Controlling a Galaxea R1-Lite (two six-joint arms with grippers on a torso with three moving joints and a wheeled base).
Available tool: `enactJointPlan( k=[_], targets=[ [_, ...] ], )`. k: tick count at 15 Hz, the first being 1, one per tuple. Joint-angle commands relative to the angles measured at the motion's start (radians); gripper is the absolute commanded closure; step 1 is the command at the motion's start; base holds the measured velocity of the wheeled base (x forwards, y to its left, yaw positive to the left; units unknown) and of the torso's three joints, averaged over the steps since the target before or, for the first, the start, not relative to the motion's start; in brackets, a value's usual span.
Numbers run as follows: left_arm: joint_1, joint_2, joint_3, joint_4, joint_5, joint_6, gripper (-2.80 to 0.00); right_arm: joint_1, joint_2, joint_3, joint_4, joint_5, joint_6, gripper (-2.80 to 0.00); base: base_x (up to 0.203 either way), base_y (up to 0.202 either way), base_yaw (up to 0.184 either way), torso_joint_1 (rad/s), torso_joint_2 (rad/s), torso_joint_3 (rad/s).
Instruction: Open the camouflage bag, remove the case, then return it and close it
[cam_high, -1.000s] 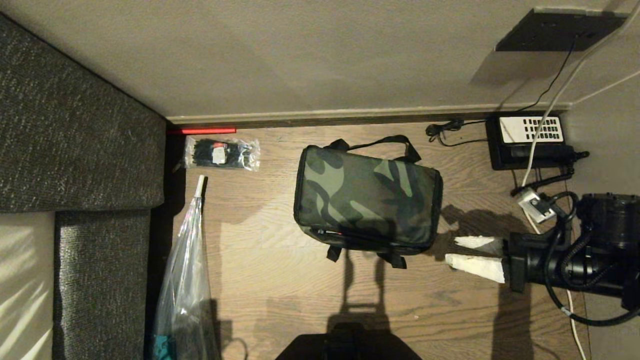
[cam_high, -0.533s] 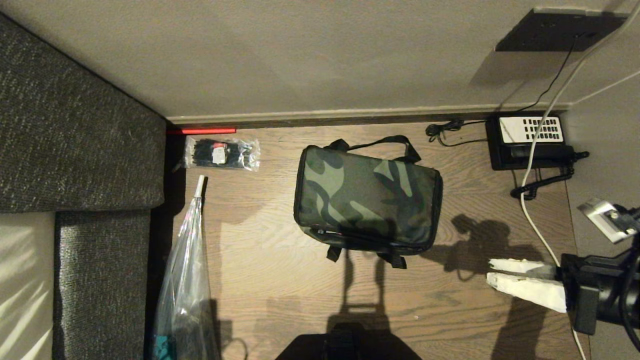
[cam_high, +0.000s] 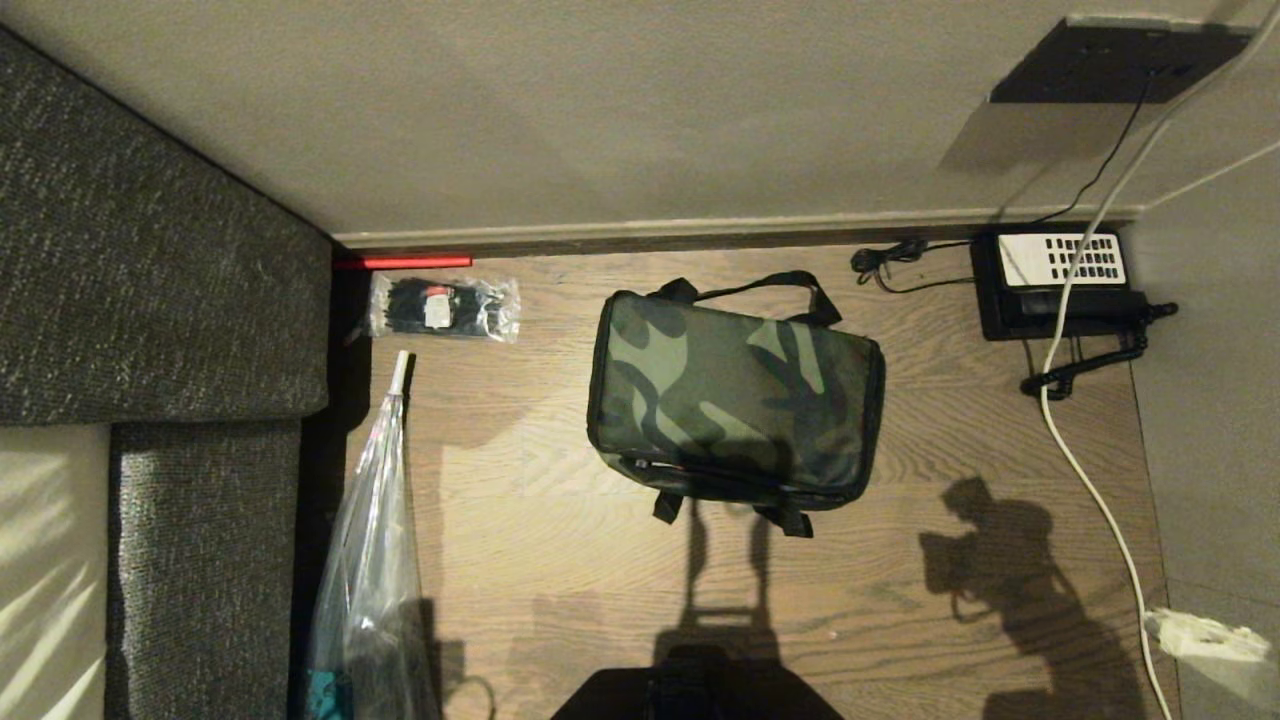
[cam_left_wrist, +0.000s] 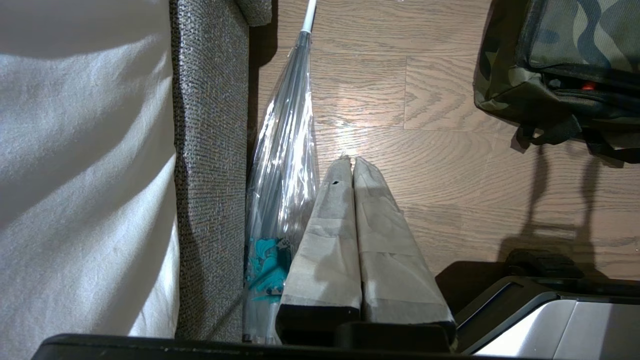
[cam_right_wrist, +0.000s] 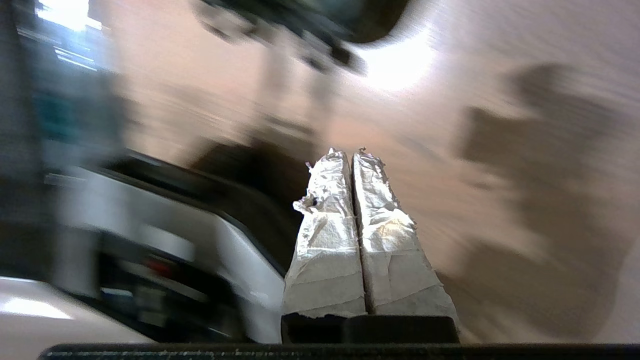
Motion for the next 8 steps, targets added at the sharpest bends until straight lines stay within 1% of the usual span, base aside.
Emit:
enactJointPlan(
  k=[1, 3, 4, 5, 7, 8],
  targets=[
    [0.000, -0.002, 0.003, 0.000, 0.001, 0.000, 0.00, 0.000, -0.256, 0.030, 0.182, -0.162, -0.050, 0.00, 0.000, 0.000, 0.000, 0.000, 0.00, 0.000],
    [0.000, -0.002, 0.003, 0.000, 0.001, 0.000, 0.00, -0.006, -0.377, 0.092, 0.251, -0.265, -0.070, 0.00, 0.000, 0.000, 0.000, 0.000, 0.00, 0.000],
    [0.000, -0.002, 0.003, 0.000, 0.001, 0.000, 0.00, -0.019, -0.426, 0.127, 0.265, -0.304, -0.075, 0.00, 0.000, 0.000, 0.000, 0.000, 0.00, 0.000],
    [0.000, -0.002, 0.003, 0.000, 0.001, 0.000, 0.00, -0.027, -0.474, 0.163, 0.254, -0.320, -0.077, 0.00, 0.000, 0.000, 0.000, 0.000, 0.00, 0.000],
    [0.000, -0.002, 0.003, 0.000, 0.001, -0.001, 0.00, -0.036, -0.525, 0.243, 0.107, -0.296, -0.066, 0.00, 0.000, 0.000, 0.000, 0.000, 0.00, 0.000],
    [0.000, -0.002, 0.003, 0.000, 0.001, -0.002, 0.00, -0.044, -0.585, 0.249, 0.097, -0.291, -0.057, 0.00, 0.000, 0.000, 0.000, 0.000, 0.00, 0.000]
  ],
)
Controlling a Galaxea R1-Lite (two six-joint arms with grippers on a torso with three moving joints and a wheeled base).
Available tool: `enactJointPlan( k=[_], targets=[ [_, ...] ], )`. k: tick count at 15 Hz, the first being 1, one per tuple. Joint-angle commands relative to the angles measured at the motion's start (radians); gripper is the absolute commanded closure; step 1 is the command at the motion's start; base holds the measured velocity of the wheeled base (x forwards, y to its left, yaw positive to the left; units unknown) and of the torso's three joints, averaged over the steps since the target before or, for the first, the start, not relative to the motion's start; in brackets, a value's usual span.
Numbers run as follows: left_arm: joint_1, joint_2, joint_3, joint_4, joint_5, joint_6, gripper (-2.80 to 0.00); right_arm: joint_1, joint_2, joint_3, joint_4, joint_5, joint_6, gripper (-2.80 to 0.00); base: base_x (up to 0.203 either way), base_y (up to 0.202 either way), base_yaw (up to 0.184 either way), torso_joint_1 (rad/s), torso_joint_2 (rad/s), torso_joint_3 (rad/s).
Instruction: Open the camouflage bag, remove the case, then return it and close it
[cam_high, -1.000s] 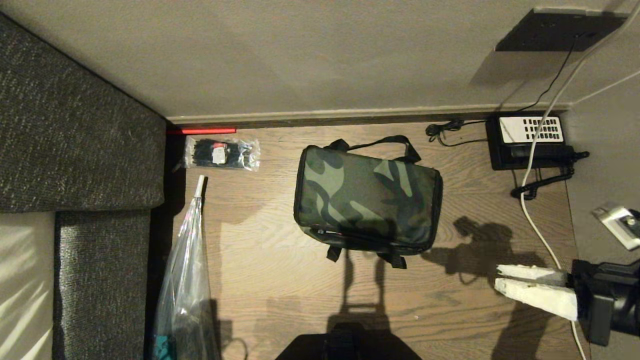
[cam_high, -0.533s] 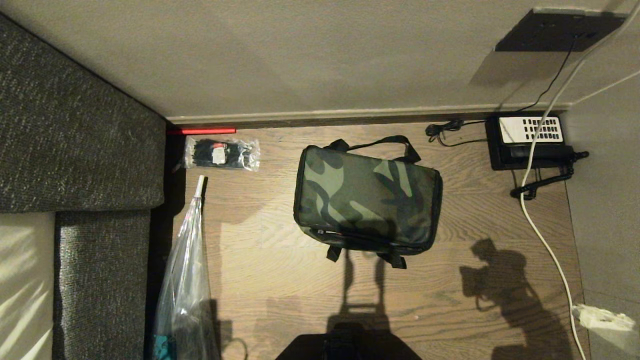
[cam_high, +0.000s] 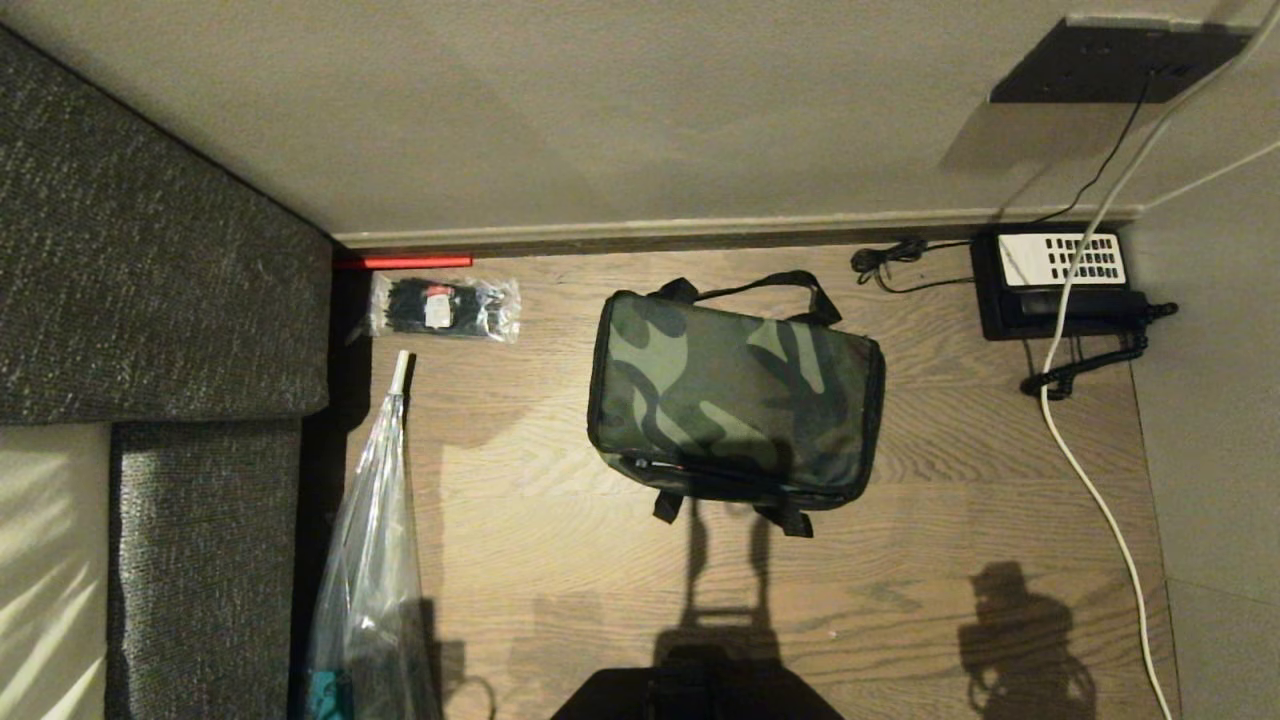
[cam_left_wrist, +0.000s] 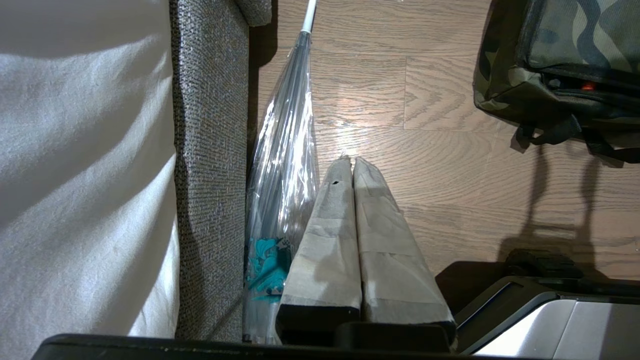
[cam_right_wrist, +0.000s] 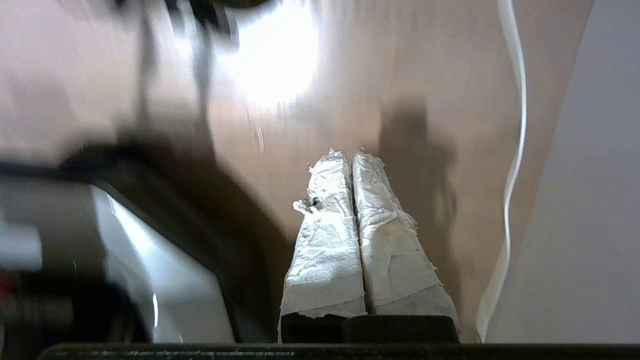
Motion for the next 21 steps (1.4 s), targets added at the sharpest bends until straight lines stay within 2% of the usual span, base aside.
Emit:
enactJointPlan(
  k=[1, 3, 7, 21],
  targets=[
    [0.000, -0.002, 0.003, 0.000, 0.000, 0.000, 0.00, -0.015, -0.188, 0.032, -0.018, 0.006, 0.010, 0.00, 0.000, 0.000, 0.000, 0.000, 0.00, 0.000],
    [0.000, -0.002, 0.003, 0.000, 0.000, 0.000, 0.00, -0.024, -0.261, 0.036, 0.004, 0.008, 0.035, 0.00, 0.000, 0.000, 0.000, 0.000, 0.00, 0.000],
    [0.000, -0.002, 0.003, 0.000, 0.000, -0.001, 0.00, -0.024, -0.260, 0.036, 0.004, 0.008, 0.055, 0.00, 0.000, 0.000, 0.000, 0.000, 0.00, 0.000],
    [0.000, -0.002, 0.003, 0.000, 0.000, -0.007, 0.00, -0.024, -0.261, 0.036, 0.004, 0.008, 0.053, 0.00, 0.000, 0.000, 0.000, 0.000, 0.00, 0.027]
  ],
)
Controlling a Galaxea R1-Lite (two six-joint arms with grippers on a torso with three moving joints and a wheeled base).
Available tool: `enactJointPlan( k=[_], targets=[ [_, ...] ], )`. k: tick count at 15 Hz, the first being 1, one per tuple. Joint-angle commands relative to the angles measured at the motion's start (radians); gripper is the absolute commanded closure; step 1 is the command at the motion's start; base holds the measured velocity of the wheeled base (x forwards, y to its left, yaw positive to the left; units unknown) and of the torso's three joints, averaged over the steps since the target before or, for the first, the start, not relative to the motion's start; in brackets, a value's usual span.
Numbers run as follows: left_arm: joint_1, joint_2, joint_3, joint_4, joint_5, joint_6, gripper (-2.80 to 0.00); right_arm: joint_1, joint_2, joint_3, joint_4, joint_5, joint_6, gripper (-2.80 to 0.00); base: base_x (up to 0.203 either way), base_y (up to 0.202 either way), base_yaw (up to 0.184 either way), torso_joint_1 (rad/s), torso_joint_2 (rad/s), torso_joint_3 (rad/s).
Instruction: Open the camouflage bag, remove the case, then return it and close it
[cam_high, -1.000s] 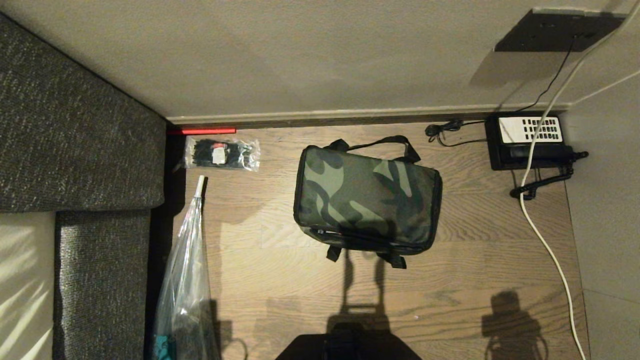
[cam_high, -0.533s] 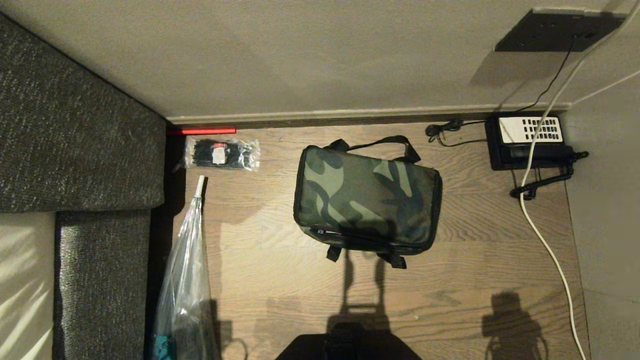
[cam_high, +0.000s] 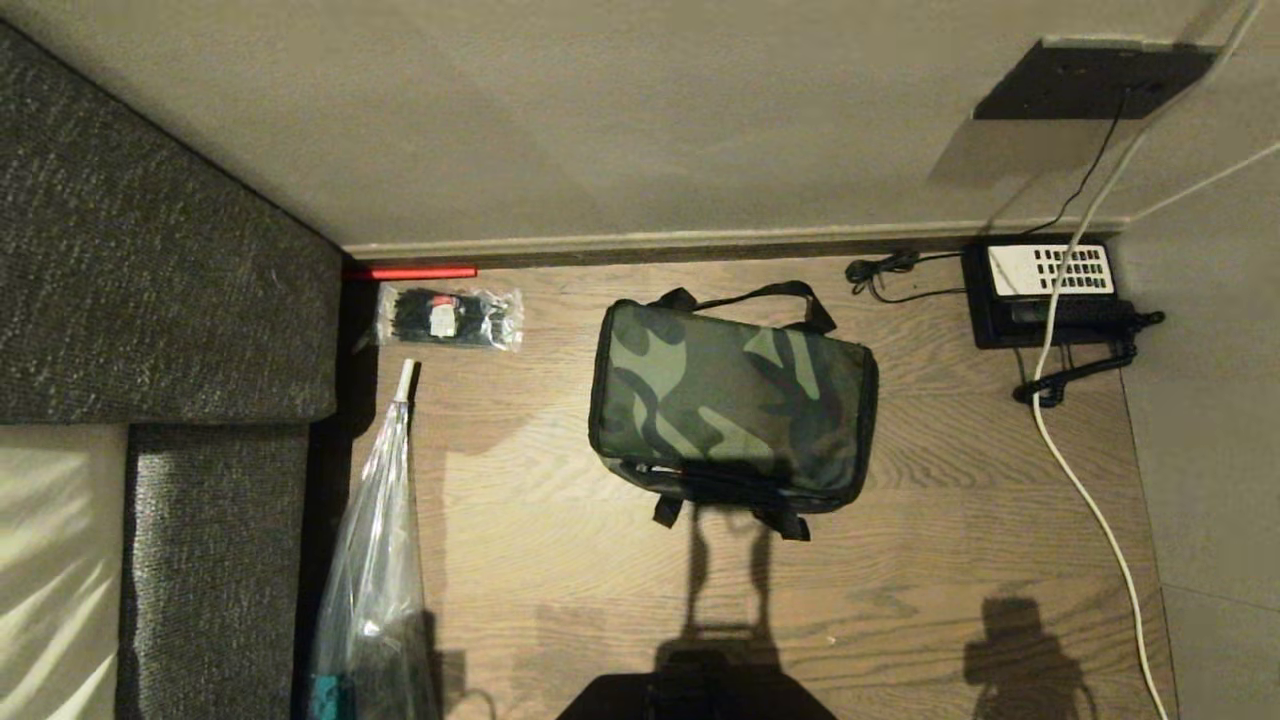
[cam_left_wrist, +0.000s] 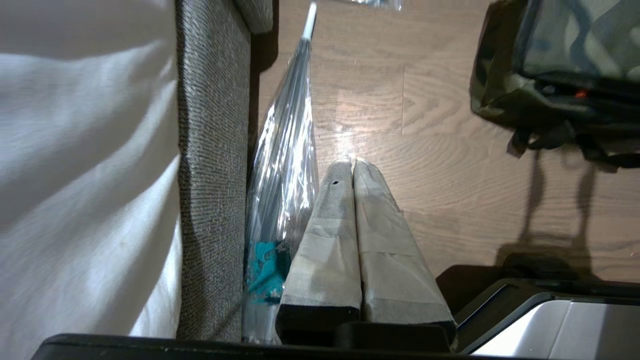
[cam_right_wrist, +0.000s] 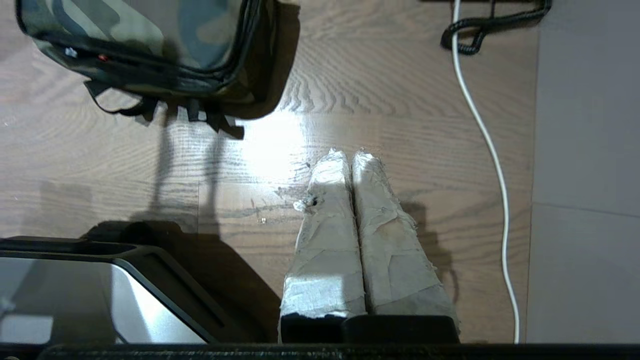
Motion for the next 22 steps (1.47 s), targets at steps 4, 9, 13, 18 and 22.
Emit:
enactJointPlan(
  k=[4, 9, 13, 18, 22],
  targets=[
    [0.000, -0.002, 0.003, 0.000, 0.000, -0.003, 0.00, 0.000, 0.001, 0.000, 0.000, 0.000, -0.001, 0.00, 0.000, 0.000, 0.000, 0.002, 0.00, 0.199],
    [0.000, -0.002, 0.003, 0.000, 0.000, -0.003, 0.00, 0.000, 0.001, 0.000, 0.000, 0.000, -0.001, 0.00, 0.000, 0.000, 0.000, 0.002, 0.00, 0.203],
    [0.001, -0.002, 0.003, 0.000, 0.000, -0.003, 0.00, 0.000, 0.001, 0.000, 0.000, 0.000, -0.001, 0.00, 0.000, 0.000, 0.000, 0.003, 0.00, 0.203],
    [0.000, -0.002, 0.003, 0.000, 0.000, -0.003, 0.00, 0.000, 0.001, 0.000, 0.000, 0.000, -0.001, 0.00, 0.000, 0.000, 0.000, 0.004, 0.00, 0.206],
    [0.000, -0.002, 0.003, 0.000, 0.000, -0.003, 0.00, 0.000, 0.002, 0.000, 0.000, 0.000, -0.001, 0.00, 0.000, 0.000, 0.000, 0.001, 0.00, 0.203]
  ],
)
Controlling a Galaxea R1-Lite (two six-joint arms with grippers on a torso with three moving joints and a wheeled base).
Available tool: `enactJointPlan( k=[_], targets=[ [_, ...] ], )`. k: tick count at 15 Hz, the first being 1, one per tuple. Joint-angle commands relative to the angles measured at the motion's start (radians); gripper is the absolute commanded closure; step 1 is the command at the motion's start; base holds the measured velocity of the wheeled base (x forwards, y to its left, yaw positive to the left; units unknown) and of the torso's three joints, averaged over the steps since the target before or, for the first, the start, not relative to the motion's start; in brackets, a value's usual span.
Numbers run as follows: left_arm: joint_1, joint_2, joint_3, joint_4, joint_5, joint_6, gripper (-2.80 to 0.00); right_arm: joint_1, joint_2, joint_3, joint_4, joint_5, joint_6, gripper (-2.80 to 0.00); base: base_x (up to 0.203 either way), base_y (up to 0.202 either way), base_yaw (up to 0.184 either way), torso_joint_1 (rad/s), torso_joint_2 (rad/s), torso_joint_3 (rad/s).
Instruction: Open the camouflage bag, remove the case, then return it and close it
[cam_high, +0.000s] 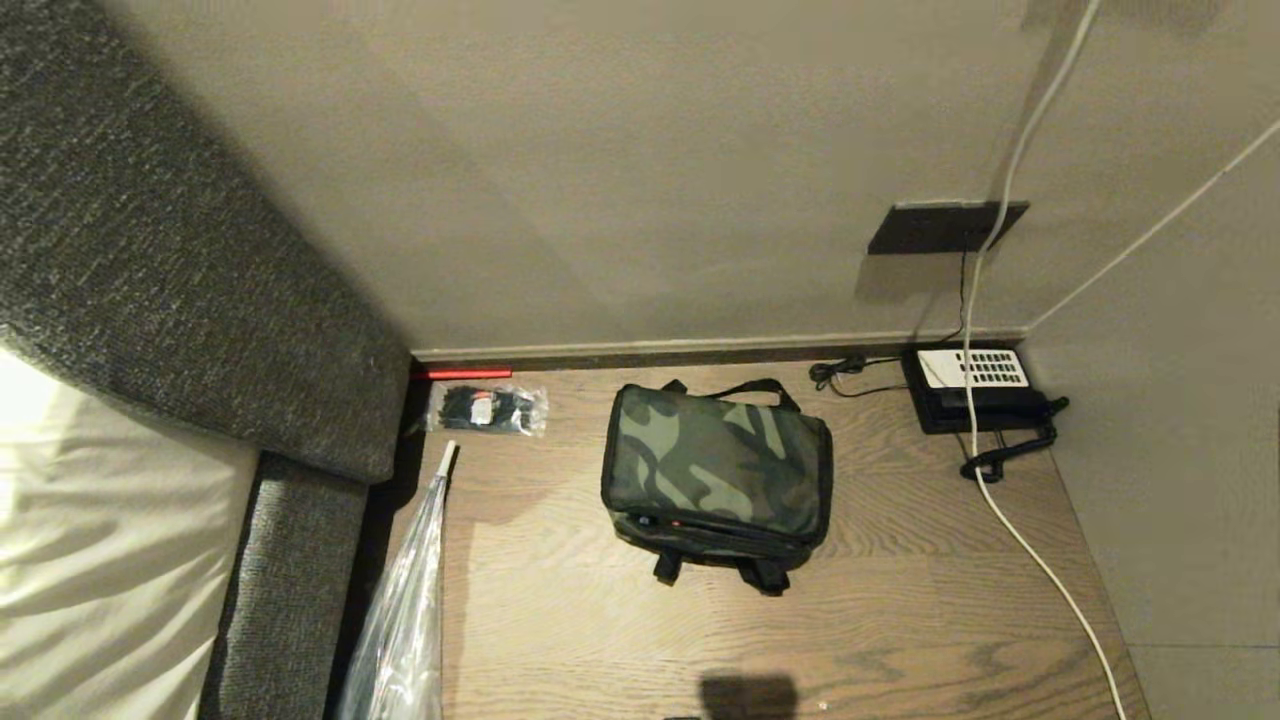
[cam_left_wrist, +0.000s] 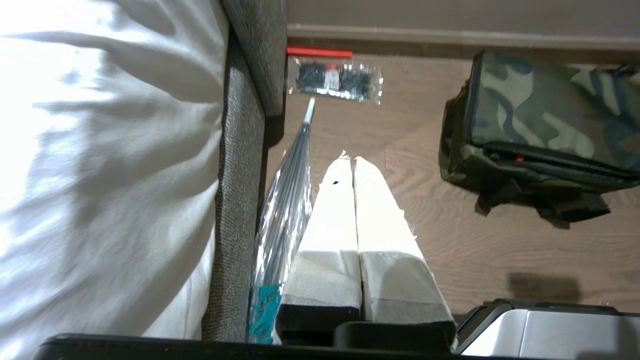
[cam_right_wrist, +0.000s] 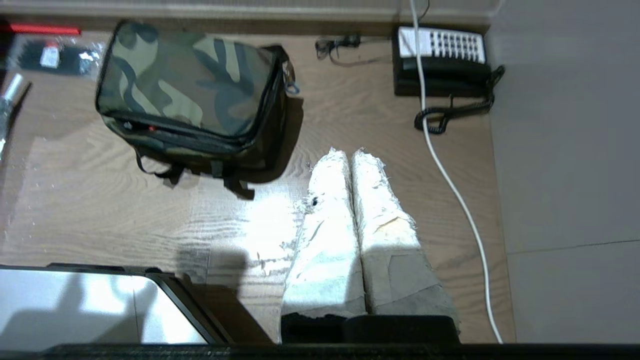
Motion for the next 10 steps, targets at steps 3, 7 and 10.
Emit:
enactJointPlan(
  k=[3, 7, 10],
  targets=[
    [0.000, -0.002, 0.003, 0.000, 0.000, 0.000, 0.00, 0.000, 0.000, 0.000, 0.000, 0.000, -0.001, 0.00, 0.000, 0.000, 0.000, 0.004, 0.00, 0.207],
    [0.000, -0.002, 0.003, 0.000, 0.000, 0.000, 0.00, 0.000, 0.000, 0.000, 0.000, 0.000, -0.001, 0.00, 0.000, 0.000, 0.000, 0.003, 0.00, 0.204],
    [0.002, -0.001, 0.003, 0.000, 0.000, 0.000, 0.00, 0.000, 0.001, 0.000, 0.000, 0.000, -0.001, 0.00, 0.000, 0.000, 0.000, 0.000, 0.00, 0.203]
  ],
)
